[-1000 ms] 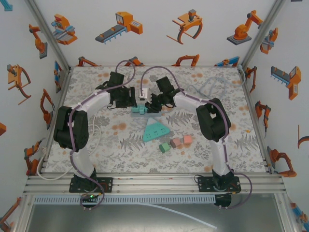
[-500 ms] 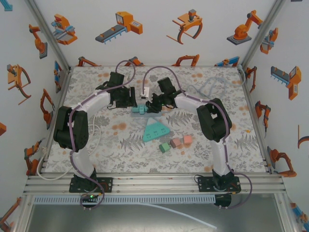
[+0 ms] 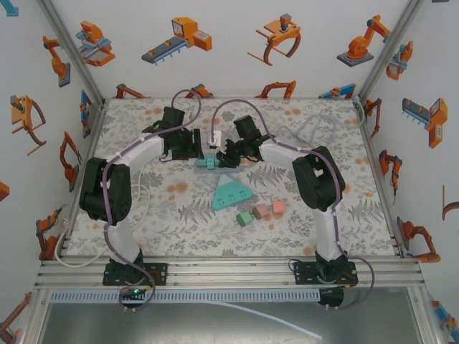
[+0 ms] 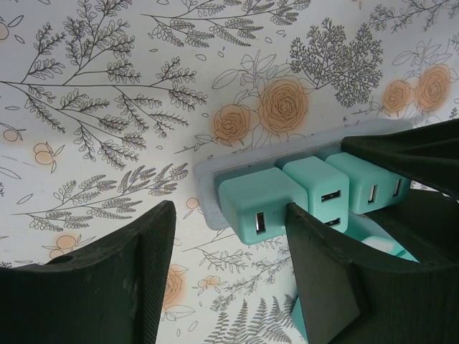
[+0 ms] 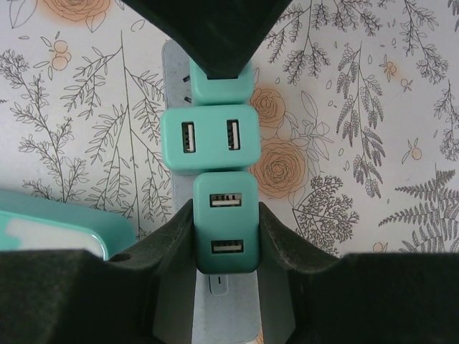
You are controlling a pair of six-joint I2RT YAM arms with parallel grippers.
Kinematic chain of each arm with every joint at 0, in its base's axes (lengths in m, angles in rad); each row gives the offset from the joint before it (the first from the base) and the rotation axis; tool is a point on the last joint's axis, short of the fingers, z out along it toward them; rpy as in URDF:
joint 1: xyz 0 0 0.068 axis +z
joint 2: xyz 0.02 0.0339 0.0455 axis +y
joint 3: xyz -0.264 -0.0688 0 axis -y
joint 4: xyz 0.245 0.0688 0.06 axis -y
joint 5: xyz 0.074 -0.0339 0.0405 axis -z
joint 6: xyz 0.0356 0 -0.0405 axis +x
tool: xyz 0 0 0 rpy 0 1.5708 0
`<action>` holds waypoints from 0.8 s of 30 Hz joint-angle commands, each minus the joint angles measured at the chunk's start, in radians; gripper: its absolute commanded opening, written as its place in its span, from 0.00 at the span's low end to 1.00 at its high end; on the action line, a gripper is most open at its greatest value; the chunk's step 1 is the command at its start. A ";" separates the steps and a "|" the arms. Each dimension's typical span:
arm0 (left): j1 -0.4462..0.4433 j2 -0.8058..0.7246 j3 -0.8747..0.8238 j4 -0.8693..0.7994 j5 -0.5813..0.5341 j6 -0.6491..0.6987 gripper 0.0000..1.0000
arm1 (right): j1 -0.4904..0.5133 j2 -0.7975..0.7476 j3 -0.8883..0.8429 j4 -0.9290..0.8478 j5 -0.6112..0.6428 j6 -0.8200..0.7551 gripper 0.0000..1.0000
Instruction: Pull the plug off the socket
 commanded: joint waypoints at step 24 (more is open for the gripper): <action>-0.035 0.133 -0.091 -0.189 -0.057 0.022 0.58 | 0.021 -0.149 0.043 0.144 -0.121 0.005 0.00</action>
